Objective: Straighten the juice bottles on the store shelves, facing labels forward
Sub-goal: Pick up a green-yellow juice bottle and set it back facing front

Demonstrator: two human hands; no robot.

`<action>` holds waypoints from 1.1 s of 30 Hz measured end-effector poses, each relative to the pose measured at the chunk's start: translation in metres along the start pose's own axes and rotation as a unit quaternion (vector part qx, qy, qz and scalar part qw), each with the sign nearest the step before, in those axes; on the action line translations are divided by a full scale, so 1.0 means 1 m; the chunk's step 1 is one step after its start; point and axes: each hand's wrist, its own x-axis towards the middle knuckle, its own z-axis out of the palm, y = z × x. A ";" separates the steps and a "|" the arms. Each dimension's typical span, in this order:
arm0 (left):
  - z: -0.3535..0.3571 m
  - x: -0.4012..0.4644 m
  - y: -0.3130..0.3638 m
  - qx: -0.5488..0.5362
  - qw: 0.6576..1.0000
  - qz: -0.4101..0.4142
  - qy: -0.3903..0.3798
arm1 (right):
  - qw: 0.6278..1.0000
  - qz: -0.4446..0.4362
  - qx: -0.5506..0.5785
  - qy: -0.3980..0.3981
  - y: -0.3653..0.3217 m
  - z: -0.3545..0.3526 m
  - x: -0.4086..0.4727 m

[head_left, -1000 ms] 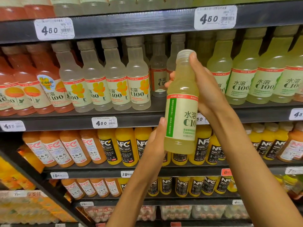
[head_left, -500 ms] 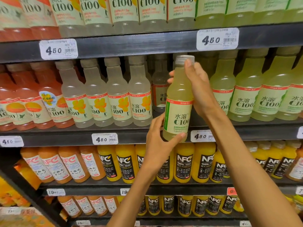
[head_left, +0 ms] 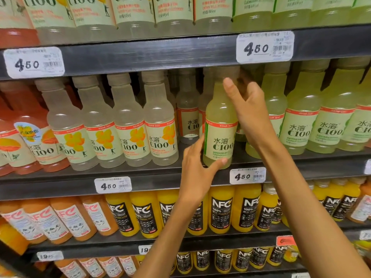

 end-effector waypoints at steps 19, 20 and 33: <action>0.015 0.009 0.013 0.055 0.998 -0.014 0.011 | 0.994 -0.031 -0.099 0.028 0.010 -0.014 -0.007; 0.018 0.009 0.014 0.063 0.998 -0.013 0.020 | 0.996 -0.029 -0.084 0.023 0.010 -0.016 -0.008; 0.025 -0.010 0.034 0.092 0.988 0.067 0.099 | 0.989 -0.068 -0.044 0.121 -0.004 -0.050 -0.034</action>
